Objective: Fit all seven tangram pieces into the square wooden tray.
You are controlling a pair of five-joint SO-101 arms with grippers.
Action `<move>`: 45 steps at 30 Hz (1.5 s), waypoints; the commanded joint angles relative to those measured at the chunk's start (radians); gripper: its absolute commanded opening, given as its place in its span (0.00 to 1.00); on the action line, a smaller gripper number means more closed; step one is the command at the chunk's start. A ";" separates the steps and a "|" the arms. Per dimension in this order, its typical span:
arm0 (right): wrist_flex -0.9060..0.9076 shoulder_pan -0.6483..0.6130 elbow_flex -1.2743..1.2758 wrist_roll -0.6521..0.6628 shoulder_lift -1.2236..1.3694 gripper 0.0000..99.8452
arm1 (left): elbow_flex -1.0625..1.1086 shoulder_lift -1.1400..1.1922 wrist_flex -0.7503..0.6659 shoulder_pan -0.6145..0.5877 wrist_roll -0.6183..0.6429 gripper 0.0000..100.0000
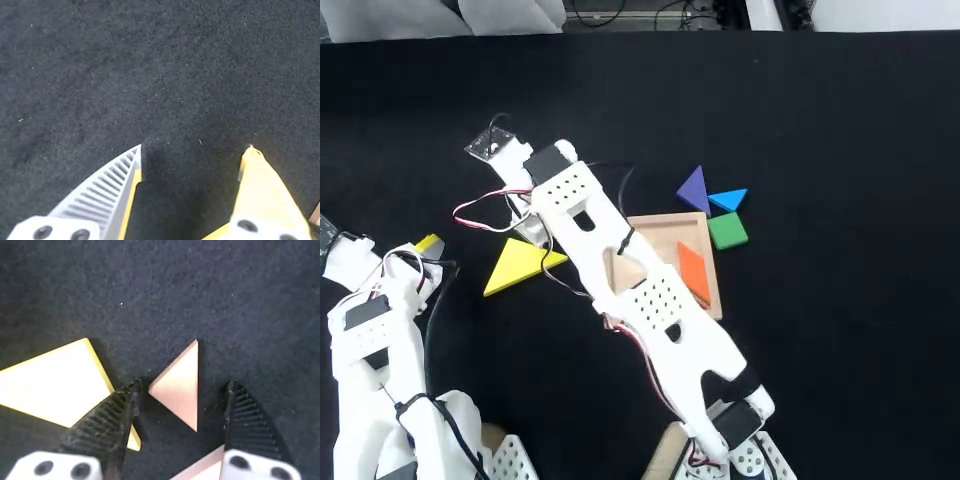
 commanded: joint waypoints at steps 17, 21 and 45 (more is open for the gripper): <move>-0.003 0.014 -0.145 0.040 0.074 0.11 | -0.035 -0.026 -0.020 0.004 0.008 0.31; 0.011 0.018 -0.151 0.035 0.067 0.11 | -0.035 -0.026 -0.020 0.004 0.008 0.31; 0.077 0.253 0.974 -0.055 -1.158 0.11 | -0.035 -0.021 -0.021 0.021 0.003 0.31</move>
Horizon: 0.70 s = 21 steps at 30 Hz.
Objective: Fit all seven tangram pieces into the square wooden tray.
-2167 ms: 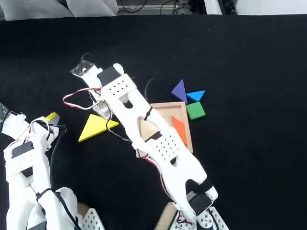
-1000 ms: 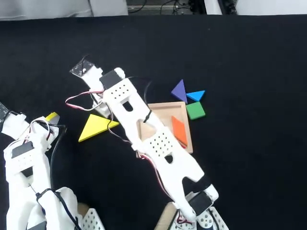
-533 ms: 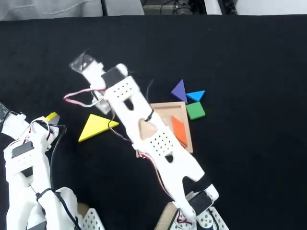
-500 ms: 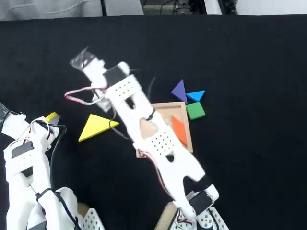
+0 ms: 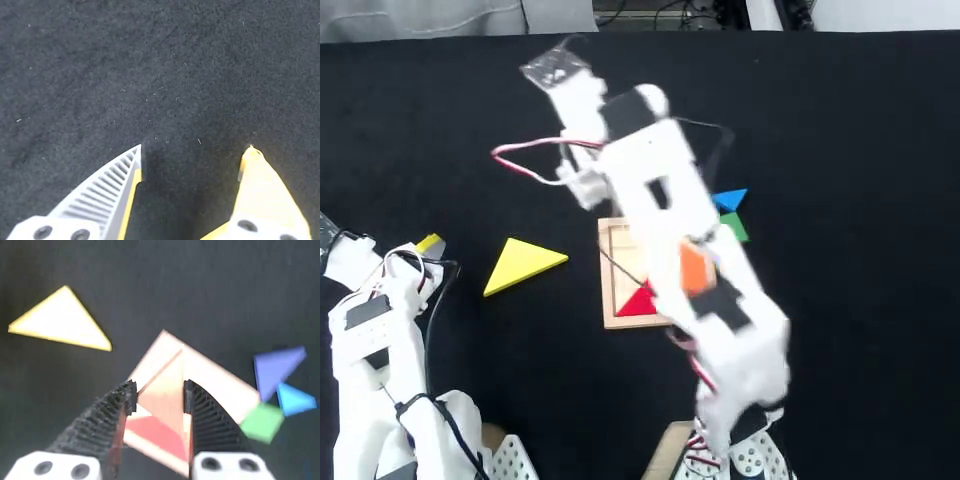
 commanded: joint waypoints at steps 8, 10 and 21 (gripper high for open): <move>-0.210 0.255 0.868 -0.031 -0.489 0.11 | -0.035 -0.017 -0.021 0.033 0.005 0.31; -0.253 0.247 0.924 -0.130 -0.486 0.11 | -0.035 -0.017 -0.021 0.045 0.005 0.31; -0.416 0.196 0.995 -0.499 -0.486 0.11 | -0.033 -0.015 -0.023 0.047 0.005 0.31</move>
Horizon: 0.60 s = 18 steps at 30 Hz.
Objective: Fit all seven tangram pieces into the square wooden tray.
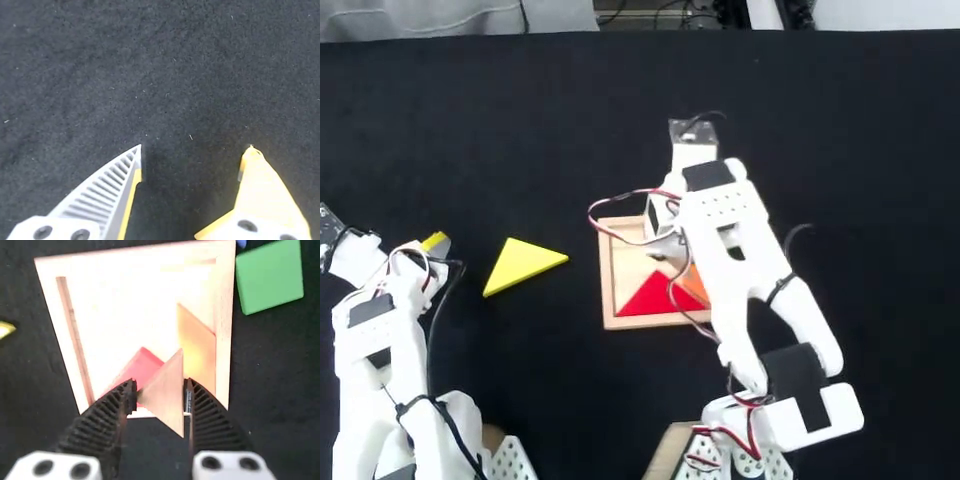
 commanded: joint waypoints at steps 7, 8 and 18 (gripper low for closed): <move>-0.199 -0.015 0.124 -0.103 -0.051 0.11 | -0.033 -0.015 -0.020 0.015 0.005 0.31; -0.216 -0.015 0.133 -0.103 -0.051 0.11 | -0.033 -0.015 -0.020 0.015 0.005 0.31; -0.287 -0.015 0.142 -0.095 -0.050 0.11 | -0.033 -0.015 -0.020 0.015 0.005 0.31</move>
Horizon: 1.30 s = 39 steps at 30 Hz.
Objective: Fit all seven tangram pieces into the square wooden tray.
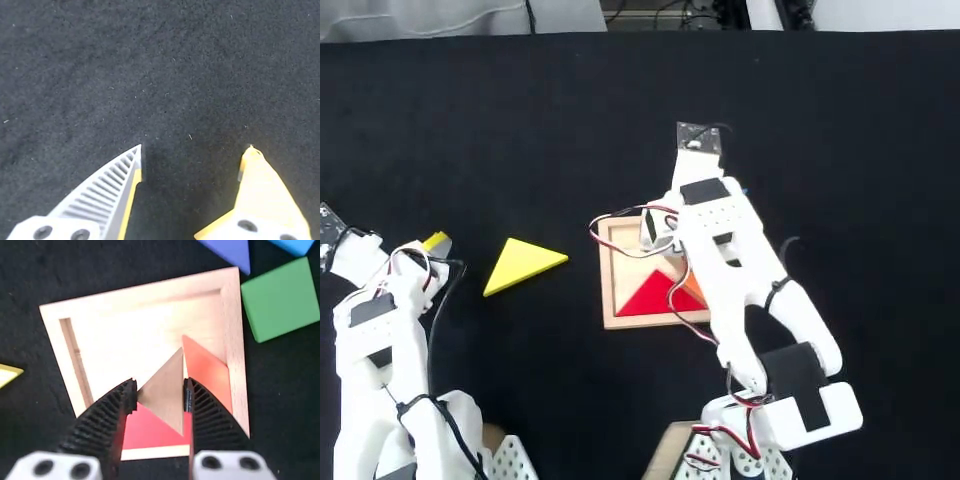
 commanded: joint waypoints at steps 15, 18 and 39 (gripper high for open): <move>-0.014 -0.061 0.015 0.044 -0.048 0.19 | -0.031 -0.015 -0.020 0.015 0.005 0.31; 0.006 -0.061 0.013 0.046 -0.048 0.22 | -0.031 -0.015 -0.020 0.015 0.005 0.31; -0.160 -0.063 -0.061 0.299 0.102 0.02 | -0.030 -0.015 -0.020 0.015 0.003 0.31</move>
